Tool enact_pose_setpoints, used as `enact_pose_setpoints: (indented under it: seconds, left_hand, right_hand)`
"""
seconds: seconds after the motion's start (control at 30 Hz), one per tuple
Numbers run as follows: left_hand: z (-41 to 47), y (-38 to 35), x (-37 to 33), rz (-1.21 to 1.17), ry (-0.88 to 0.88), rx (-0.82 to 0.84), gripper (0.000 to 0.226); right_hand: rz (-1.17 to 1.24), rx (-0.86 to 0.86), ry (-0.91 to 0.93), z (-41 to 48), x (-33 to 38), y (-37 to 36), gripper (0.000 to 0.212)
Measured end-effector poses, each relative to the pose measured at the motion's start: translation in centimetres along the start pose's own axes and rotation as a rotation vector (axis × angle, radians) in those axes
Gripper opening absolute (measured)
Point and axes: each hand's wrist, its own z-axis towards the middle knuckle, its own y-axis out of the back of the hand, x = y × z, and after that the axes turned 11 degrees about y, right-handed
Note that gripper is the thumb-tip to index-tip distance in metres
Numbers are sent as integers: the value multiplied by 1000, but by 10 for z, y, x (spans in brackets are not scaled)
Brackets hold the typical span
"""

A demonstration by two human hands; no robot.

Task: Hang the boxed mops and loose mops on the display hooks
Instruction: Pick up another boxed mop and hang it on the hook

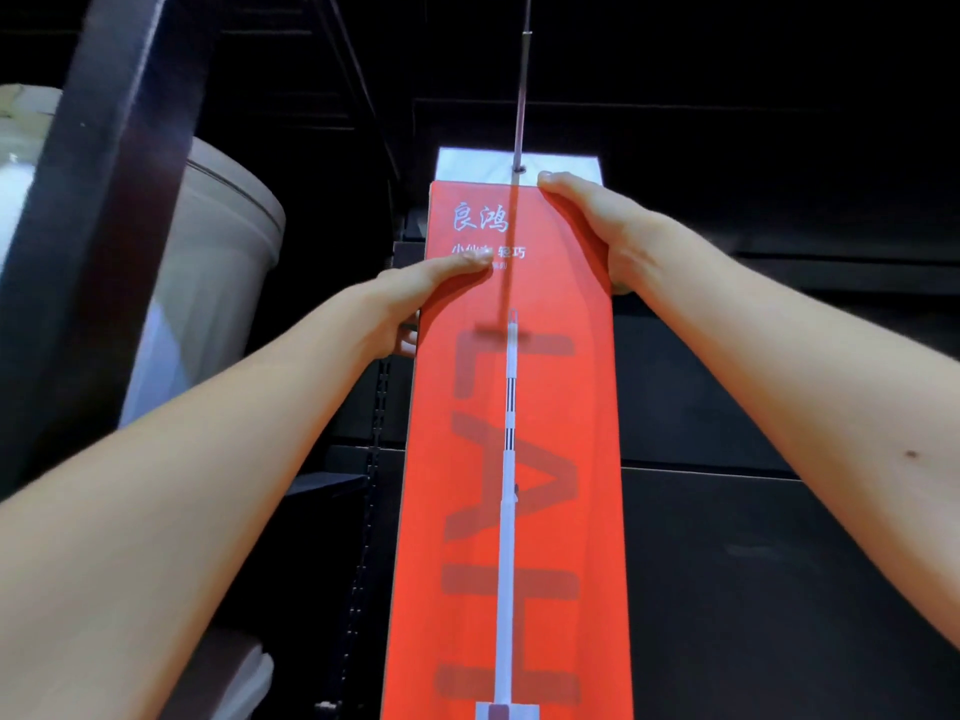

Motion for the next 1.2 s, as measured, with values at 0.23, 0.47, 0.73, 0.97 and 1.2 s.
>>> enact_pose_setpoints:
  seconds: [0.23, 0.47, 0.73, 0.97, 1.2]
  left_hand:
    - [42, -9, 22, -31, 27, 6, 94]
    - [66, -8, 32, -21, 4, 20, 75]
    - [58, -8, 28, 80, -60, -77, 55]
    - [62, -3, 25, 272, -115, -302, 81]
    - [55, -8, 23, 153, -51, -163, 78]
  right_hand:
    - [100, 35, -6, 31, -40, -1, 31]
    - [82, -18, 40, 51, -54, -5, 47]
    - [-331, -303, 120, 37, -59, -11, 90]
    - [-592, -399, 129, 30, -61, -14, 96]
    - [-414, -301, 65, 26, -68, -11, 89]
